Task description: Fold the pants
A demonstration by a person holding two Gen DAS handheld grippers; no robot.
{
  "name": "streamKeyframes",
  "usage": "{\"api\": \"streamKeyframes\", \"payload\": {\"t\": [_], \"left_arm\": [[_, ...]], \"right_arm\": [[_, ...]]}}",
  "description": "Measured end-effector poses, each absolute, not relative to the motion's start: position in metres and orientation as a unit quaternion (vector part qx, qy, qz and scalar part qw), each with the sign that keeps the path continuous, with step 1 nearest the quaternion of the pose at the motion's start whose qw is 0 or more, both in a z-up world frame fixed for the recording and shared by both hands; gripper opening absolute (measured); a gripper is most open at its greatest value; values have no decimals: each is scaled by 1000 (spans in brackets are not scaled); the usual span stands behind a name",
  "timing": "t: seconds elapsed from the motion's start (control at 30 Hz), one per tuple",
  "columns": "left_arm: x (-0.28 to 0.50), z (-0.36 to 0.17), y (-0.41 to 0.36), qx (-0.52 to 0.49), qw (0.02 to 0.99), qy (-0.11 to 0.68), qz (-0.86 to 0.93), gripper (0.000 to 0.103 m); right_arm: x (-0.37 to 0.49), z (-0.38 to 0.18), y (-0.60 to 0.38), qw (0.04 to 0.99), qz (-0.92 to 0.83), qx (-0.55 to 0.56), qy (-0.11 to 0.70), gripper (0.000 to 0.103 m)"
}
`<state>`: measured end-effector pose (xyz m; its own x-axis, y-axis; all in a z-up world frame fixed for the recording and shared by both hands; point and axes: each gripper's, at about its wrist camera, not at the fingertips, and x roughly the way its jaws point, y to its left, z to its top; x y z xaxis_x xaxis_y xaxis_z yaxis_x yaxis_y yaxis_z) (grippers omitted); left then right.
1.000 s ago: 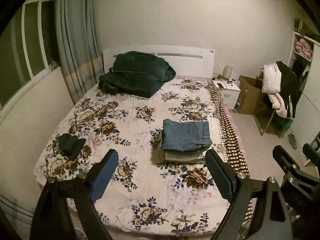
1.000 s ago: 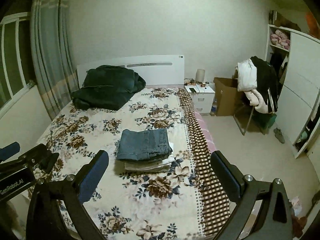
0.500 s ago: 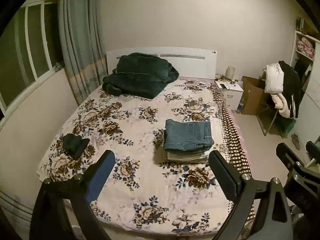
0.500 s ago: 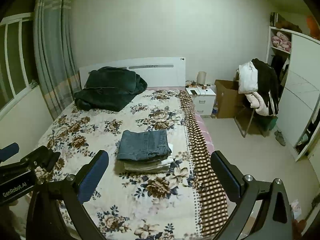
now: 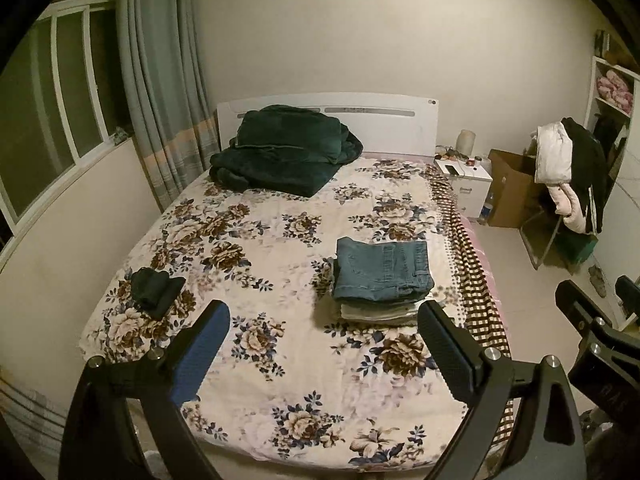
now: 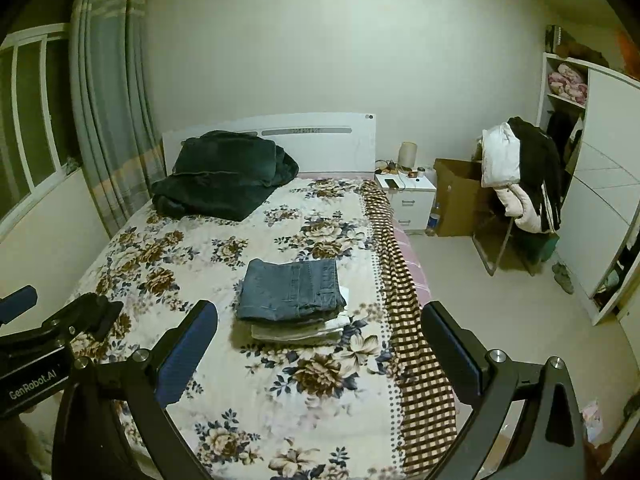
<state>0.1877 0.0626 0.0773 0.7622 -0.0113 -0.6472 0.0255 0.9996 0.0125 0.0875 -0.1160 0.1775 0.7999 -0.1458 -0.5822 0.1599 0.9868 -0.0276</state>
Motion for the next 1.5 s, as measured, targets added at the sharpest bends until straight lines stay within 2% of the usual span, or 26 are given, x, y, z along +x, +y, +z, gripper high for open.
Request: {"api": "streamKeyframes", "payload": {"t": [1.5], "left_arm": [[201,82,50,17,936,351,-27,96]], "right_arm": [[93,156,-136,943,-83,17,322,103]]}}
